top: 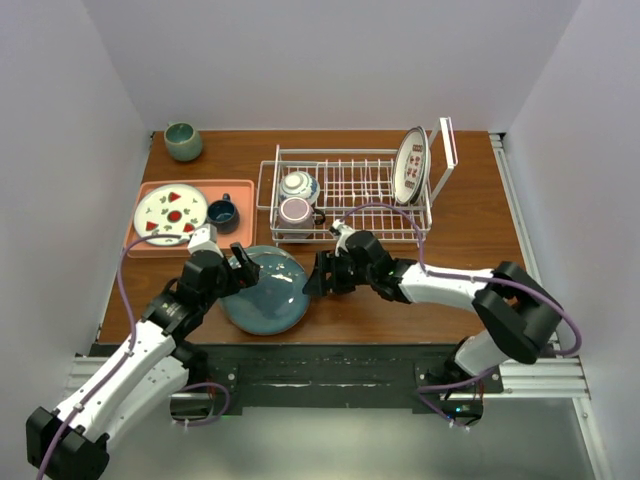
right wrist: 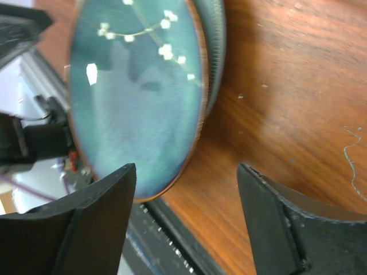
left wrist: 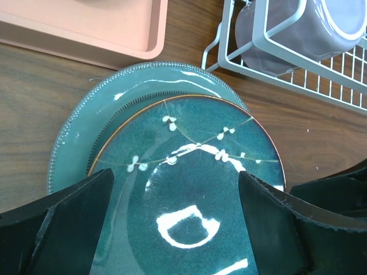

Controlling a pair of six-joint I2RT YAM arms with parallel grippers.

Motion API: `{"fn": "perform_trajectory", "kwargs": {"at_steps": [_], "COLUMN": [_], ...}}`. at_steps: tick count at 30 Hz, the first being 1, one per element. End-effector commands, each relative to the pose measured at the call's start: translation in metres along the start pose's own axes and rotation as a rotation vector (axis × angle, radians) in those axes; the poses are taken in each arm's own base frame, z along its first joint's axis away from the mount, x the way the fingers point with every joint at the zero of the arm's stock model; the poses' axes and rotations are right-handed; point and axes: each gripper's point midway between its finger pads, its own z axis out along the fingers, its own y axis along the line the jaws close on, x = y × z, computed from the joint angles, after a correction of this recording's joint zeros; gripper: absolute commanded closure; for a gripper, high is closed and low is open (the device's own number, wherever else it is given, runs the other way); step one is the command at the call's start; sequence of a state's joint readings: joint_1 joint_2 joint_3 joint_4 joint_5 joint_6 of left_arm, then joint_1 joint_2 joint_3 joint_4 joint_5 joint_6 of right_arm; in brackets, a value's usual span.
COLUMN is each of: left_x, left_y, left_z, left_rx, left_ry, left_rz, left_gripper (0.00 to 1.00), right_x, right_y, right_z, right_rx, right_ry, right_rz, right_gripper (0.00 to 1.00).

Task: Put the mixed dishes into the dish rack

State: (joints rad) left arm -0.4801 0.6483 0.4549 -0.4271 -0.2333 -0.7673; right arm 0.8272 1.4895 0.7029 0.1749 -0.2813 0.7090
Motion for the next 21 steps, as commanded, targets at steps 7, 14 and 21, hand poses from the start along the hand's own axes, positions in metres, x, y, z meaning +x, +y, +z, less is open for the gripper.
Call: {"fn": "perform_trajectory", "kwargs": {"at_steps": [7, 14, 21], "left_x": [-0.007, -0.008, -0.007], "left_y": [-0.008, -0.01, -0.011], "left_z": [0.002, 0.004, 0.008], "left_rx": [0.026, 0.027, 0.021], "left_ry": [-0.026, -0.026, -0.017], "left_rz": [-0.024, -0.017, -0.011], "left_gripper": [0.04, 0.04, 0.04], "right_x": [-0.011, -0.01, -0.019], "right_y": [0.014, 0.004, -0.002], "right_z": [0.033, 0.028, 0.013], "right_rx": [-0.046, 0.021, 0.095], "right_ry": [-0.022, -0.015, -0.055], "right_rz": [0.041, 0.038, -0.001], "right_gripper": [0.47, 0.61, 0.69]}}
